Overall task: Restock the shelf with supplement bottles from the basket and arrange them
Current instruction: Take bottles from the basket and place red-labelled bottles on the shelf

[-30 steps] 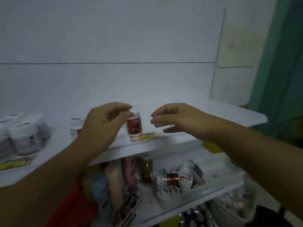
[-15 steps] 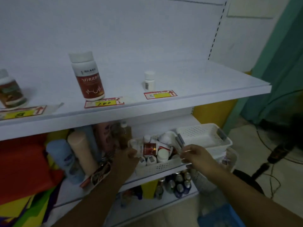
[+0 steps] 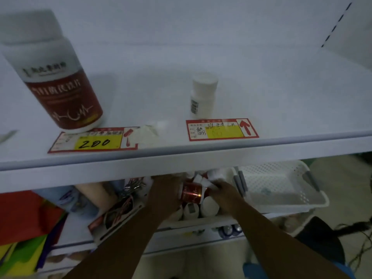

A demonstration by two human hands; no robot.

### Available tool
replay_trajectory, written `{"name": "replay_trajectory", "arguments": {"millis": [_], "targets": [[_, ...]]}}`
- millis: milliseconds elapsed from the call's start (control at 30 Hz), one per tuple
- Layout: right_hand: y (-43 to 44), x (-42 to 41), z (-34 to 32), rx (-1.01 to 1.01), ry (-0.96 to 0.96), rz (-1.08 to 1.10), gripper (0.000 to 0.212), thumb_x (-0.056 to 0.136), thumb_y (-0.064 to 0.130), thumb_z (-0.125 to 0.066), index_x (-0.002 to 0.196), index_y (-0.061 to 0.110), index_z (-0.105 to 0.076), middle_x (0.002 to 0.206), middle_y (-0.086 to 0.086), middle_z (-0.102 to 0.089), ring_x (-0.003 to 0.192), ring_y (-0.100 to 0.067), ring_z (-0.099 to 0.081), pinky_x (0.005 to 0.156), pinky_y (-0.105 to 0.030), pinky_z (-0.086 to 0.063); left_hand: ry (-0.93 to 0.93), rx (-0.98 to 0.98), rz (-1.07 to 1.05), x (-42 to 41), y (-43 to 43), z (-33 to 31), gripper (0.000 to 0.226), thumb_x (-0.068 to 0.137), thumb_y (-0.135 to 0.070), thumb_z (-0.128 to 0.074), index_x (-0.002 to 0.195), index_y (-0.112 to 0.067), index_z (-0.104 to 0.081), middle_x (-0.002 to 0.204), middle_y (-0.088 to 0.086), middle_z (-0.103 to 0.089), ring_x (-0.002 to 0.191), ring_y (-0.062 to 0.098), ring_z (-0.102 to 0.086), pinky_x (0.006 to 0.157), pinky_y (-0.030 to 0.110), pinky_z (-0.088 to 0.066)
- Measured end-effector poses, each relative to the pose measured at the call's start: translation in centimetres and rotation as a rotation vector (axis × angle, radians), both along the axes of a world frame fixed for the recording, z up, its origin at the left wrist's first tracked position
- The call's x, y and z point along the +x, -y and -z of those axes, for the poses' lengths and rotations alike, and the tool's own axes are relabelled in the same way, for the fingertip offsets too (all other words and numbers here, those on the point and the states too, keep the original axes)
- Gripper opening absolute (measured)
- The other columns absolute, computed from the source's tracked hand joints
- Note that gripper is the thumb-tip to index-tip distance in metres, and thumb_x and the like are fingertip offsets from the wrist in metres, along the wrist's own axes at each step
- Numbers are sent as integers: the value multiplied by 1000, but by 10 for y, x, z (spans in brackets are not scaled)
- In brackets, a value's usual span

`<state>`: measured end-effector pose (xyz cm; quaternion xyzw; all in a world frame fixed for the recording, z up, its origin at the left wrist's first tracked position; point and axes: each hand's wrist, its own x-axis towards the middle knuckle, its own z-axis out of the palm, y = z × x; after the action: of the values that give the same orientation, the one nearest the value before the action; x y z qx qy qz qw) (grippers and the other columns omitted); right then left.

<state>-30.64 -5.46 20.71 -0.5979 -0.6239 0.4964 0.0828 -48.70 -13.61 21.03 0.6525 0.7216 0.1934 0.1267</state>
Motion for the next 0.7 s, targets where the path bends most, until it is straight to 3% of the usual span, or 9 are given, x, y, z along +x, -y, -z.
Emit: {"name": "replay_trajectory", "arguments": {"millis": [100,167,233,333,400,500,567,633,700], "targets": [[-15,1,2,-24,33,-103,27,74,33,-67,99,24,-62,99,-6,-68,91,-24,-64,85,-45,-55,312,-94,-143,0,10,-15,58,63,-25,-81,116,-21,-57,113,-8,-59,105,11,-55,92,27,-48],[-17,5,-6,-58,-1,-131,30,72,38,-72,96,22,-63,91,-3,-68,83,-22,-66,77,-42,-59,496,-39,-249,6,26,-32,62,53,-18,-88,106,-24,-56,106,-9,-58,93,3,-57,76,11,-48],[-19,8,-19,-64,-24,-140,38,69,51,-71,88,20,-64,83,-2,-68,77,-21,-68,72,-38,-60,654,47,-296,11,46,-51,60,50,-11,-90,96,-26,-55,102,-5,-61,86,-3,-61,67,5,-48],[-17,26,-49,-104,-144,-95,38,78,42,-67,95,9,-63,79,-2,-65,85,-27,-67,81,-44,-57,782,166,-382,29,73,-75,64,47,-5,-89,96,-27,-55,98,-5,-62,82,-9,-62,62,7,-50],[-4,46,-66,-331,-416,-33,43,78,32,-68,107,1,-63,87,-10,-69,91,-32,-66,85,-49,-55,920,249,-456,43,89,-92,72,39,-8,-93,97,-28,-56,98,-1,-64,77,-3,-65,58,13,-53],[29,73,-86,-717,-803,-100,40,71,33,-63,101,8,-69,94,-16,-74,83,-30,-71,71,-45,-59,1154,291,-482,65,106,-112,85,21,-29,-95,99,-23,-60,92,3,-70,78,13,-68,61,27,-56],[50,85,-95,-855,-942,-235,43,68,33,-73,101,5,-71,95,-20,-73,83,-31,-71,70,-44,-59,1324,327,-471,82,120,-122,77,33,-21,-92,103,-16,-62,90,4,-73,82,20,-70,64,31,-57],[65,92,-104,-918,-1006,-329,61,51,36,-86,100,2,-72,89,-23,-71,77,-32,-70,69,-41,-58,1434,378,-475,99,134,-134,59,48,-13,-84,104,-12,-66,85,7,-75,78,24,-72,63,32,-59],[78,93,-120,-982,-1071,-408,66,44,44,-88,95,4,-73,80,-21,-70,68,-29,-68,64,-35,-57,1459,422,-504,113,145,-153,56,43,-35,-89,94,-19,-72,80,10,-75,72,29,-72,58,37,-59]]}}
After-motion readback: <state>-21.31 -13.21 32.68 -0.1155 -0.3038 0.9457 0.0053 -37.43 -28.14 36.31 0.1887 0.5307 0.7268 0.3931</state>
